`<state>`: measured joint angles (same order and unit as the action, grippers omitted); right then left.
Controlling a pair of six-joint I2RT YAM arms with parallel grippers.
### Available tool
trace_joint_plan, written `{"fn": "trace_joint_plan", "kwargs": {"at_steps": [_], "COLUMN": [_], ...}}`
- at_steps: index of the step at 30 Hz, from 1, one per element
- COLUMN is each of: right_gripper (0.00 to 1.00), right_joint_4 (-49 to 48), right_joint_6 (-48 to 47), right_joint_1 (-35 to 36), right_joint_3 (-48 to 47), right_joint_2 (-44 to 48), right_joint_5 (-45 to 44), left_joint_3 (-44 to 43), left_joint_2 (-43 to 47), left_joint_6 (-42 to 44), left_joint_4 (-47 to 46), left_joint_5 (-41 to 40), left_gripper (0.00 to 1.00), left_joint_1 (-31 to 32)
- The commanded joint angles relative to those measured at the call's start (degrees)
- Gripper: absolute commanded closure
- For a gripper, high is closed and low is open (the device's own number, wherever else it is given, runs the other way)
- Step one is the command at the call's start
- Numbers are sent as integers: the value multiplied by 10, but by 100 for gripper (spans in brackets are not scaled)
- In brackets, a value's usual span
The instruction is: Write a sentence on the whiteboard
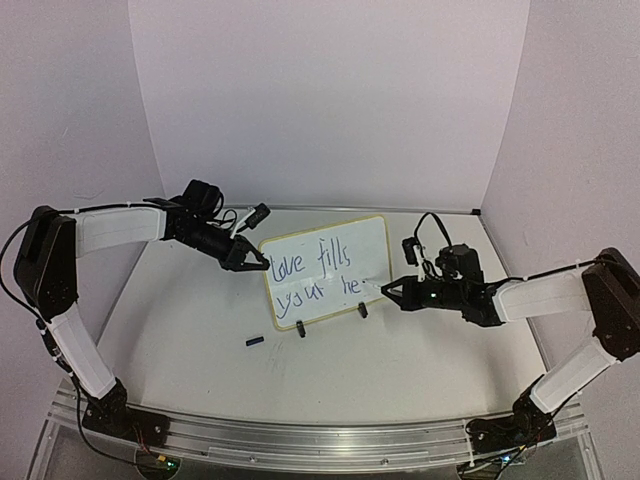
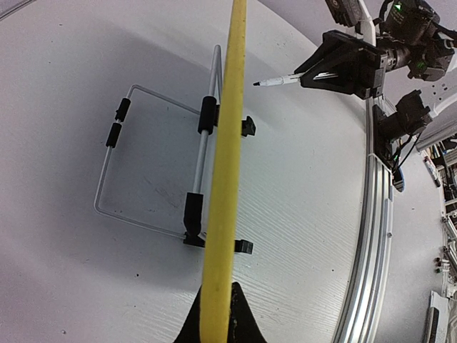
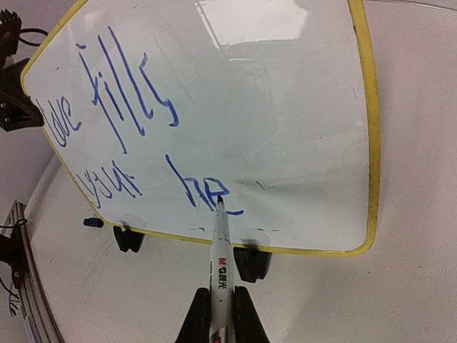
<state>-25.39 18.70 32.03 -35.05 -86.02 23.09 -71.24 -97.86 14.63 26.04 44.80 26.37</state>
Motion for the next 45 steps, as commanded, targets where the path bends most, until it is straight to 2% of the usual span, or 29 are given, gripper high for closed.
{"fn": "trace_joint_plan", "kwargs": {"at_steps": [1, 19, 30, 45], "right_gripper": [100, 100, 100, 100], "right_joint_4": [-25, -39, -39, -31], "right_joint_6": [5, 6, 6, 5], "right_joint_1": [-8, -18, -18, -18], "right_joint_3": [-23, -42, -18, -21], "right_joint_2": [-13, -45, -62, -47], "right_joint_5": [4, 32, 45, 3], "left_joint_3": [-10, -11, -12, -13], "left_joint_2": [1, -3, -5, -7], "left_joint_6": [34, 35, 36, 34], "left_joint_4": [28, 28, 27, 28], "left_joint_5": [-55, -57, -56, -56], "left_gripper": [100, 100, 100, 100], "left_joint_1": [5, 5, 5, 5]}}
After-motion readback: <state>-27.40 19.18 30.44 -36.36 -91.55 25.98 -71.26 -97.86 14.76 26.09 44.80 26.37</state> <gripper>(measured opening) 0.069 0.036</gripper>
